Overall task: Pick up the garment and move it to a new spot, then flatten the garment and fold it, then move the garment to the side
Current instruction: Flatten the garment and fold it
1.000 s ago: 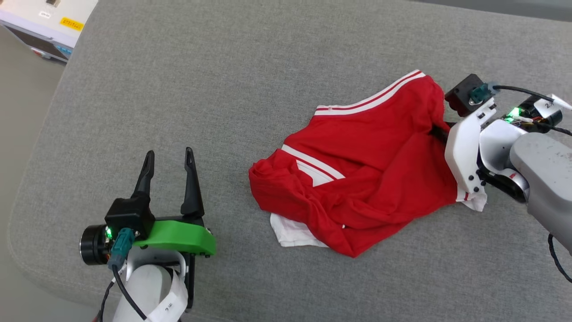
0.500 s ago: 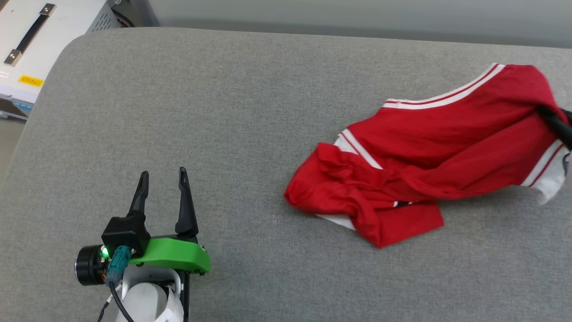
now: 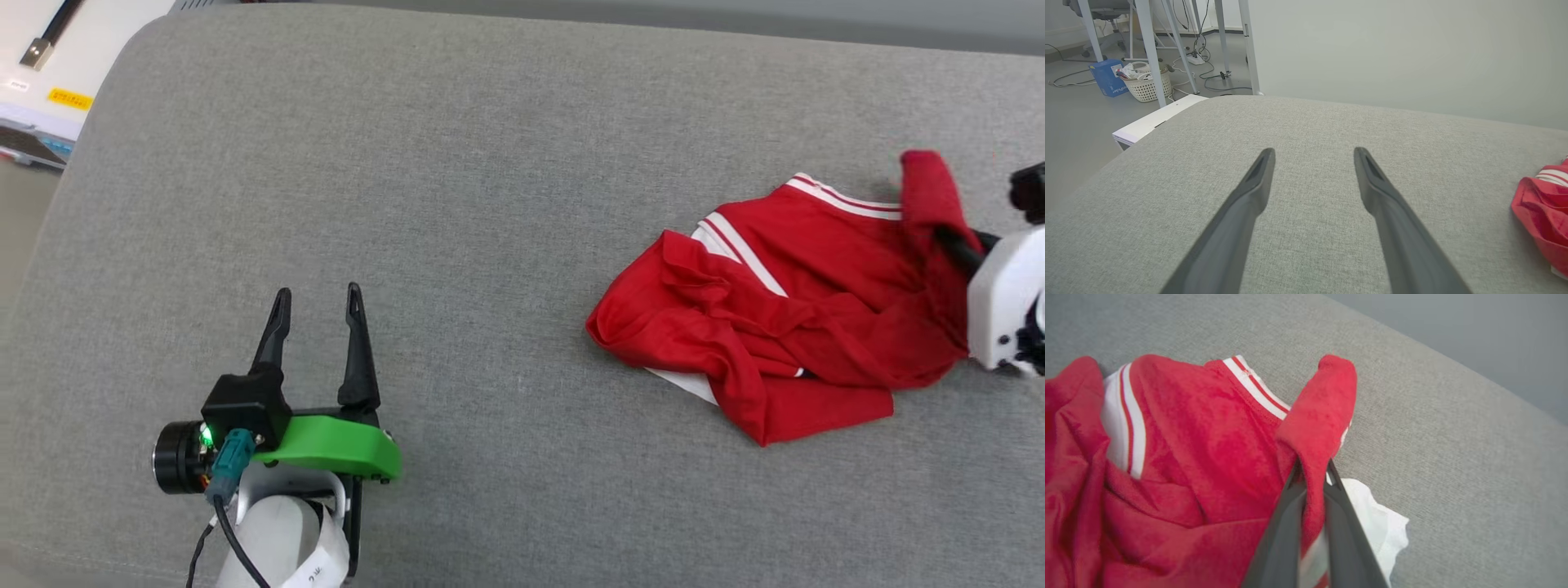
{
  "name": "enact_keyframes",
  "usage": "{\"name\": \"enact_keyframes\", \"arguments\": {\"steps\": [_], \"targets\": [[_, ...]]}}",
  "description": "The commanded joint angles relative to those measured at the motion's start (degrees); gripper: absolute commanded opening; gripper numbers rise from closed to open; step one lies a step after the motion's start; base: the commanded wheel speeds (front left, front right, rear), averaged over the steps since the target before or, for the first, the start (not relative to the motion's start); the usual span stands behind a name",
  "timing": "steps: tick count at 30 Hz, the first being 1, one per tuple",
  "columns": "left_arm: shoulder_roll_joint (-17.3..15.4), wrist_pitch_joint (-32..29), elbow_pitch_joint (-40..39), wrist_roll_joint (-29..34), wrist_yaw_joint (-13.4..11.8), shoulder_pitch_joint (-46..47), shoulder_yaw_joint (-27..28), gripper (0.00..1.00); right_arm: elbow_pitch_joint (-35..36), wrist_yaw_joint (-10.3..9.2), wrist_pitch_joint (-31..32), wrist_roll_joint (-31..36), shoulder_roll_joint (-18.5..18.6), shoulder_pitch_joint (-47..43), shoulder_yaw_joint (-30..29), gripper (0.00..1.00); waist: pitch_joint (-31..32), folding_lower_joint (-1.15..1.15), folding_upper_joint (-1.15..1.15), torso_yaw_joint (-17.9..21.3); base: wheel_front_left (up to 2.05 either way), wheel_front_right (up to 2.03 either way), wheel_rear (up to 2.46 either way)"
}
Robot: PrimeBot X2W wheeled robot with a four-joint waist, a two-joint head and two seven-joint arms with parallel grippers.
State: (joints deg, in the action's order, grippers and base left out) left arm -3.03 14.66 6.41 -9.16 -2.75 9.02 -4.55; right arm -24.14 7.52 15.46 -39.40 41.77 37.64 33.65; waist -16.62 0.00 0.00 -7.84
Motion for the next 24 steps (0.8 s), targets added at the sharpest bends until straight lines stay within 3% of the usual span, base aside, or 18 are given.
{"name": "enact_keyframes", "arguments": {"steps": [1,6,10,11,12,13,20,24], "targets": [[0.15,0.34,0.0,-0.45,0.06,1.0,-0.04,1.0,-1.5,-0.03,0.32,0.28,-1.89,0.84,0.81,0.0,-1.42,0.0,0.0,-1.61,0.0,0.0,0.0],[0.15,0.34,0.24,-0.7,-0.19,1.05,-0.14,1.0,-8.35,-0.03,0.85,-1.4,-6.94,0.04,5.27,0.0,-1.36,0.0,0.0,-2.45,0.0,0.0,0.0],[0.15,0.34,0.53,-0.44,-0.22,0.43,0.55,1.0,-11.52,-0.03,-2.29,-1.79,-7.47,-0.35,7.49,0.0,-0.35,0.0,0.0,-1.91,0.0,0.0,0.0],[0.15,0.34,0.57,-0.18,-0.18,0.23,0.93,1.0,-11.95,-0.03,-4.18,-1.59,-7.43,-0.2,7.52,0.09,0.08,0.0,0.0,-1.53,0.0,0.0,0.0],[0.15,0.34,0.61,0.05,-0.1,0.08,1.22,1.0,-12.3,-0.03,-5.73,-1.54,-7.45,-0.15,7.32,0.93,0.43,0.0,0.0,-1.22,0.0,0.0,0.0],[0.15,0.34,0.67,0.32,0.05,-0.06,1.56,1.0,-12.43,-0.03,-7.79,-1.24,-7.39,-0.1,7.15,1.0,0.89,0.0,0.0,-0.83,0.0,0.0,0.0],[0.15,0.34,0.43,2.61,1.74,-0.7,3.76,1.0,-11.1,-0.03,-21.83,4.13,-7.67,-2.37,1.82,1.0,4.45,0.0,0.0,1.9,0.0,0.0,0.0],[-0.73,0.34,1.15,3.99,4.9,1.22,4.66,1.0,-7.95,-0.03,-28.61,11.55,-10.79,-6.47,-7.3,1.0,6.16,0.0,0.0,3.58,0.0,0.0,0.0]]}}
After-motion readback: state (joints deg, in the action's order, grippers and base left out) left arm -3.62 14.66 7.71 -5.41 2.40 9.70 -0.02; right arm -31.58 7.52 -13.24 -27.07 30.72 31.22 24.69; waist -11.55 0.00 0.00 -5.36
